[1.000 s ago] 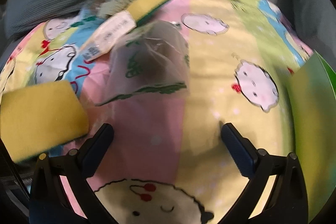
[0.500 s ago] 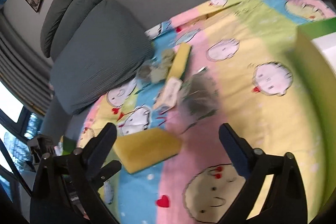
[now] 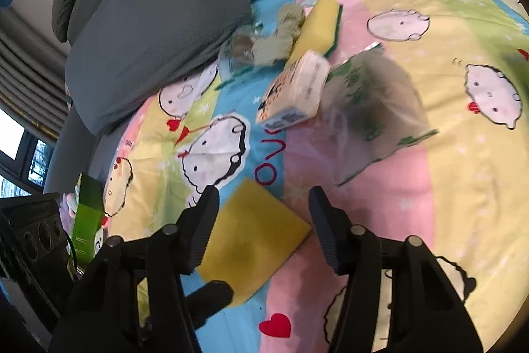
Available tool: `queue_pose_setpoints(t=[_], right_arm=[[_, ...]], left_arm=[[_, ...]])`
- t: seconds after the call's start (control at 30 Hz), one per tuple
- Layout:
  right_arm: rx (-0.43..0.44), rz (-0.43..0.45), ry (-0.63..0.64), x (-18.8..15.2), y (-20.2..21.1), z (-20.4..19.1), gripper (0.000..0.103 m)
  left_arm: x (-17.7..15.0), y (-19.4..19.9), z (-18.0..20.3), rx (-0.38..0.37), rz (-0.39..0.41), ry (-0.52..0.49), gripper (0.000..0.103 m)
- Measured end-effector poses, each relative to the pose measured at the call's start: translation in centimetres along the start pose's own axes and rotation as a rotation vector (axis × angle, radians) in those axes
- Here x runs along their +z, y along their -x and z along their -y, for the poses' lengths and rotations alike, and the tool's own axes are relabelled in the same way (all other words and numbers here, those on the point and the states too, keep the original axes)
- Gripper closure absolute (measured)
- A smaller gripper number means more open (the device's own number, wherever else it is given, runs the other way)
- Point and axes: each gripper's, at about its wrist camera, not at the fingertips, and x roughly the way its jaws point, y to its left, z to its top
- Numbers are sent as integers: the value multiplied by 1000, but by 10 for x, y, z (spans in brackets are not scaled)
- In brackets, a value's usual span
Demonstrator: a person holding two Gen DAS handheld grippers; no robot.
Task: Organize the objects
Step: 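Grasp the large yellow sponge with the left gripper while the right gripper clamps it too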
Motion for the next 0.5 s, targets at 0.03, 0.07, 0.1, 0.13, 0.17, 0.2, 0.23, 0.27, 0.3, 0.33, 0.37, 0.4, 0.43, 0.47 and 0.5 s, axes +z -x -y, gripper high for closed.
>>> queue_pose_setpoints(t=[0.03,0.07,0.1,0.13,0.17,0.2,0.23,0.27,0.3,0.33,0.37,0.4,0.43,0.47,0.5], right_arm=[[-11,-12,1,-1,-4,0,48],[-18,-26,0,-1,-7,2,48],[-19,-42,-3,-1,-11,3,48],[-18,-57,-5,-2,-14,4,48],[-17,-67,-5,-2,-17,5,48],[-21,-79,-4,-2,-20,6,49],[-31,-87,0,-3,-23,6,51],[-31,-85,4,-3,-23,6,52],[-31,-82,10,-4,-22,5,53],[-32,-80,12,-4,-20,5,54],[-33,-77,10,-5,-19,6,55],[-33,-73,5,-6,-18,7,55],[-36,-67,-1,-6,-15,7,56],[-37,-57,-4,-7,-12,7,56],[-34,-41,-9,-7,-6,7,56]], left_arm=[[-1,-1,-1,2,-11,6,34],[-2,-3,-1,13,-16,6,36],[-2,-3,-1,22,-18,3,38],[-3,-3,0,27,-20,0,39],[-4,-3,0,31,-20,-2,42],[-5,-3,1,40,-19,-5,45],[-5,-3,1,47,-17,-10,47],[-6,-3,2,52,-14,-13,48],[-6,-2,2,57,-10,-16,49],[-7,-2,3,63,-6,-20,50],[-8,-1,4,68,0,-25,50],[-8,0,6,69,5,-30,51],[-8,0,8,69,10,-34,51],[-7,2,12,71,21,-40,51],[-7,3,15,74,34,-46,51]])
